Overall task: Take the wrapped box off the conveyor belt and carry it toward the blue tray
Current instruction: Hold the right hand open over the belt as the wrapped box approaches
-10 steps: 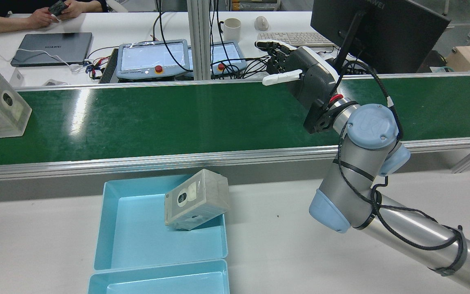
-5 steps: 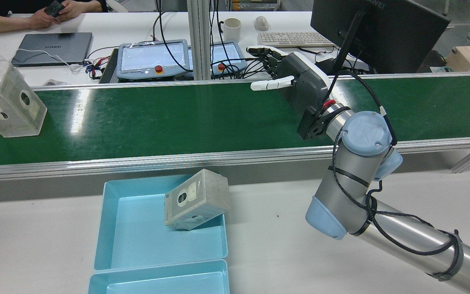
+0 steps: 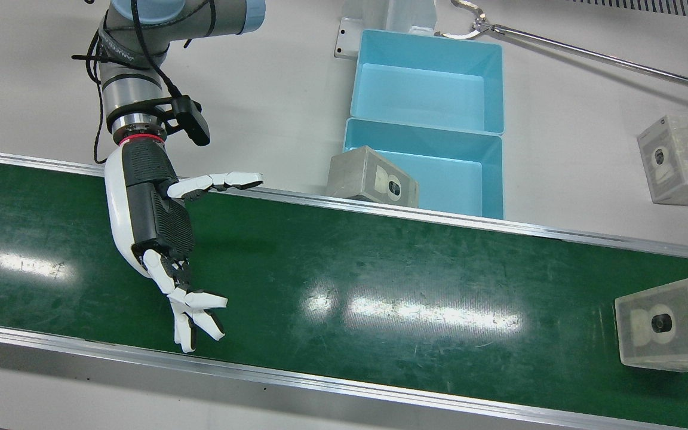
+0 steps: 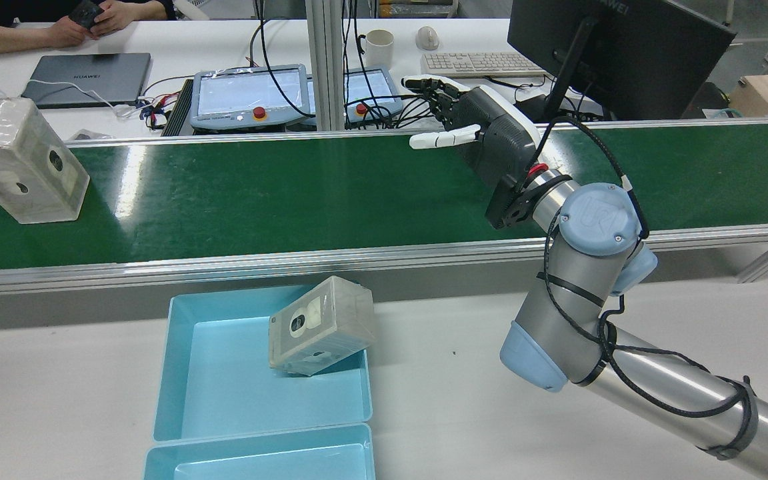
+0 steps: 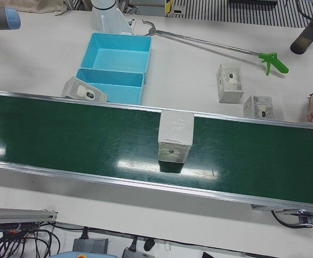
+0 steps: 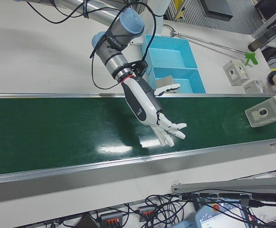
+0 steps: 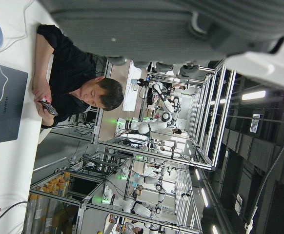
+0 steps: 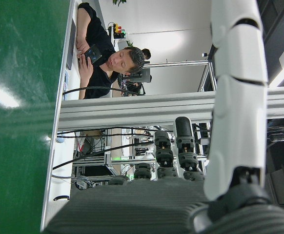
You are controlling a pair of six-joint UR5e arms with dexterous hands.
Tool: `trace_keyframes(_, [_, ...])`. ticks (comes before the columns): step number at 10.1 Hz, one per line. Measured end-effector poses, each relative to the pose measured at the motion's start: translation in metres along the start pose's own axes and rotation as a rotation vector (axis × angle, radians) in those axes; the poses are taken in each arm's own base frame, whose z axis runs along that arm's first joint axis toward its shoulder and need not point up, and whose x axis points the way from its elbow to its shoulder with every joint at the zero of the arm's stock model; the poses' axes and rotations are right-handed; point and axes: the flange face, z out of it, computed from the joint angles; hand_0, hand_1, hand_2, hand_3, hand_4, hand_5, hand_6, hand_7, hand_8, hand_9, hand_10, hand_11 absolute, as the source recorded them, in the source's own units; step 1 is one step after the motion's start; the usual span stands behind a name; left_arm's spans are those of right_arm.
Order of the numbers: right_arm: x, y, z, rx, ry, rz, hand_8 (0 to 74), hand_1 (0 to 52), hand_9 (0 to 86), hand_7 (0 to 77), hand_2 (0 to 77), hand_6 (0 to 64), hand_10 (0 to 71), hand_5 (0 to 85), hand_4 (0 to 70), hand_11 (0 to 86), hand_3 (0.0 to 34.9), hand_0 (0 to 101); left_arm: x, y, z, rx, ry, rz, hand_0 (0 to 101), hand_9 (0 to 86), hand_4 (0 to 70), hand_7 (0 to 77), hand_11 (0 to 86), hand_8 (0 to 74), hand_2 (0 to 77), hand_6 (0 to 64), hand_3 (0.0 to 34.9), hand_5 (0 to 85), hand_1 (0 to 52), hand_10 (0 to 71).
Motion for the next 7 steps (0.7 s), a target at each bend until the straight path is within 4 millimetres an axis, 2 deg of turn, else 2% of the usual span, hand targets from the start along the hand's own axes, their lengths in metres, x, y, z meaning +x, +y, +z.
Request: trace_keyframes(7, [0.0025,-0.0119,0.0017,0.022,0.002,0.001,2.2,15.3,5.4,7.1,11.4,7.1,0.0,27.3,10.9,0.5,0.2,48,0.0000,0.0000,0.0000,0.000,0.000,0.000,0,0.0,0.0,0.5,0.5,0.5,1.1,0.5,0.0,1.1,0.0,0.5])
